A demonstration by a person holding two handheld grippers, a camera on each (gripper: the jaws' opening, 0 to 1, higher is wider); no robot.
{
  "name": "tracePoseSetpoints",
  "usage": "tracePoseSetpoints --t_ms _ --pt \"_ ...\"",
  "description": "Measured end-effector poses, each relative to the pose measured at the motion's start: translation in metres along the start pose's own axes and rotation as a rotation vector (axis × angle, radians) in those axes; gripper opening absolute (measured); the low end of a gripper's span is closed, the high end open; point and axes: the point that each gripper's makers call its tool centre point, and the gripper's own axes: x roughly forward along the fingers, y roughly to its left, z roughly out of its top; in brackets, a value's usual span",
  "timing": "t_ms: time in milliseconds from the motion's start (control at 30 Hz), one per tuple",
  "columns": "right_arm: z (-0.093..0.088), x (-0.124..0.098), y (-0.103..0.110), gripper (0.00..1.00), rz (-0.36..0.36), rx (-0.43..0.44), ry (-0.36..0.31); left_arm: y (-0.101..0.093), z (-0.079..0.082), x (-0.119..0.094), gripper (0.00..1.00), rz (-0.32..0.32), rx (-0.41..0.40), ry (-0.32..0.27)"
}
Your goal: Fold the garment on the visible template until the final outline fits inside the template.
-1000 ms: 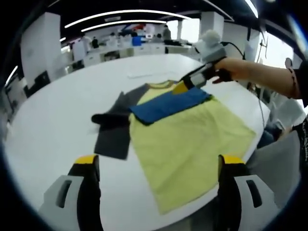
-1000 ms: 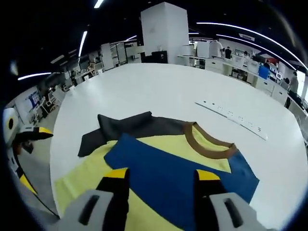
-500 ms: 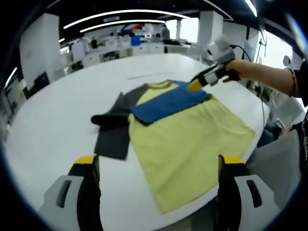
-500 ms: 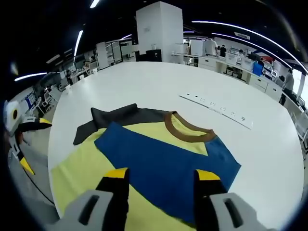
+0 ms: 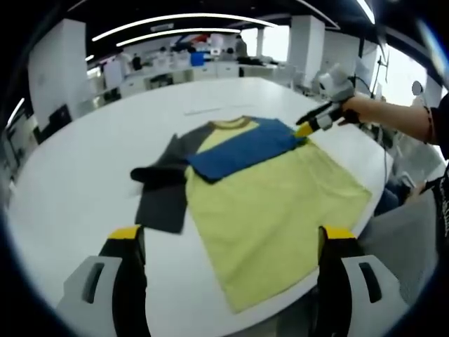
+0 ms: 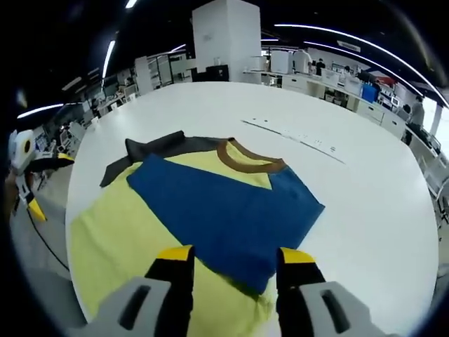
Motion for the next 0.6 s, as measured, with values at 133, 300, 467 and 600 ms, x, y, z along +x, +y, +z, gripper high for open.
tracePoseSetpoints --t_ms 133,300,467,600 --pt "-0.007 -0.002 -0.003 0.42 0.005 0.008 0.009 -0.002 0.000 0.001 0.98 -0.005 -0.003 0.000" --pt "-0.020 -0.003 -0.009 0.35 -0.006 -0.004 0.037 -0.003 0.000 0.001 0.98 -0.006 -0.005 0.000" --pt "-0.029 -0.004 -0.017 0.23 -0.037 -0.030 0.055 -0.002 -0.001 0.002 0.97 -0.006 -0.010 0.004" --pt "-0.035 -0.002 -0.019 0.21 -0.037 -0.012 0.066 -0.002 -0.002 0.002 0.97 -0.006 -0.012 0.002"
